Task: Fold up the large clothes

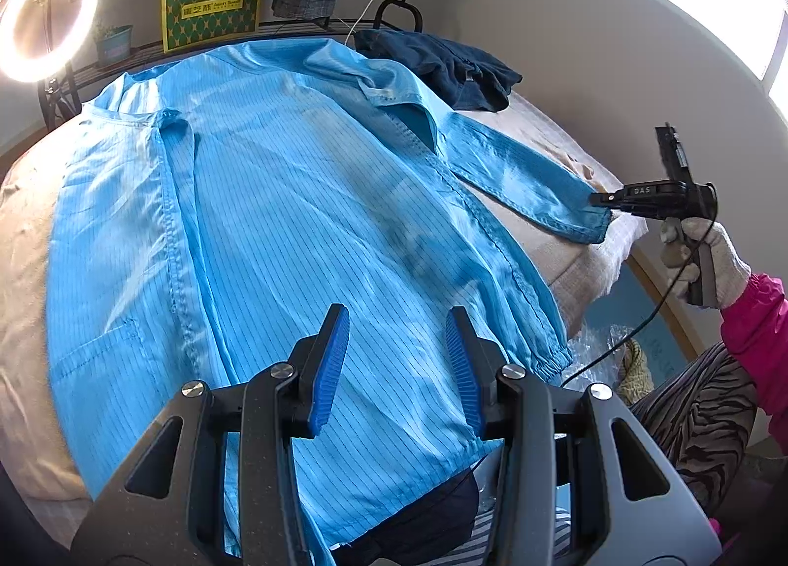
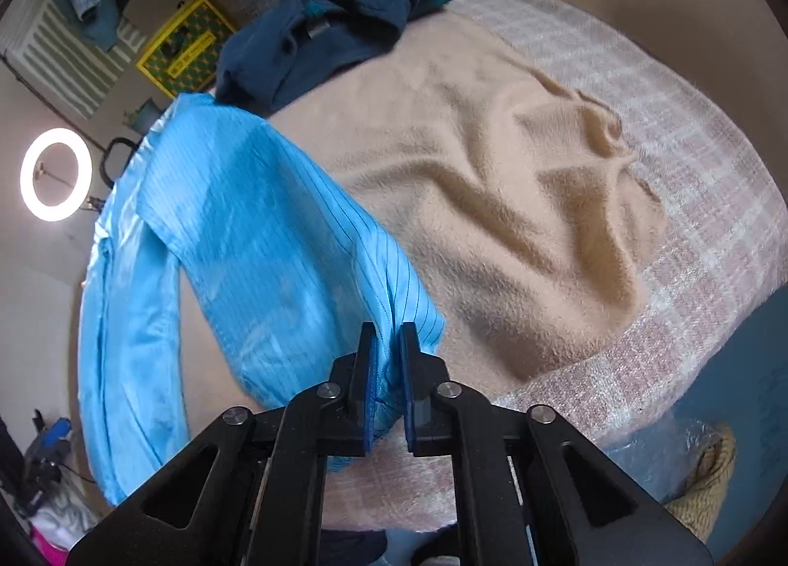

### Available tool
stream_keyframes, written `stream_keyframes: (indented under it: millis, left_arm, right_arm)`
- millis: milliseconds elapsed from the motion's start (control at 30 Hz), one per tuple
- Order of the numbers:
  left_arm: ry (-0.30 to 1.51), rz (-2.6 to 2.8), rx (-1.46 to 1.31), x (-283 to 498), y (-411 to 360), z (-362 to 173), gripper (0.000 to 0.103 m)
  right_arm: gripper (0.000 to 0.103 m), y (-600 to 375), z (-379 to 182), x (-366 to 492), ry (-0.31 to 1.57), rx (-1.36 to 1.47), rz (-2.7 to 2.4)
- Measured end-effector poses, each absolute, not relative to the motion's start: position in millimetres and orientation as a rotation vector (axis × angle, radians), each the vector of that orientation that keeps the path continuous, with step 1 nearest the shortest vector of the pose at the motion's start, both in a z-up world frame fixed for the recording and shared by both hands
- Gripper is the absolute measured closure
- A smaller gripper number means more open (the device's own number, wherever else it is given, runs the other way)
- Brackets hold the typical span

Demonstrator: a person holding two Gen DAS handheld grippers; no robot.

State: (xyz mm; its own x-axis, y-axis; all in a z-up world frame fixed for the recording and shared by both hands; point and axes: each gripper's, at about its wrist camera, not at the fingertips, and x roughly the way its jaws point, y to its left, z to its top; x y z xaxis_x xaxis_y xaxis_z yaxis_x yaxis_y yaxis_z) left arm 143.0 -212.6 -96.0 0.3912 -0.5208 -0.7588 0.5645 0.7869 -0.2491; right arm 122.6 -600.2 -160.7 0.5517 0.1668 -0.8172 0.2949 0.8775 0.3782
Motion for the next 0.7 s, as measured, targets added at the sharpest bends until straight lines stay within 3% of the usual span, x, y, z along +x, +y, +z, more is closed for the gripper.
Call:
stream_keyframes:
  millis: [467, 700]
  left_arm:
    - [0.923, -0.629, -0.030, 155.7, -185.7, -85.9, 0.061]
    - [0.920, -0.576, -0.085, 161.7, -163.3, -84.9, 0.061]
  right_arm:
    - [0.102, -499.2, -62.3, 92.8, 0.677, 0.200, 0.132]
    - [0.103, -410.2, -48.1, 80.2, 0.645, 0.033, 0.361]
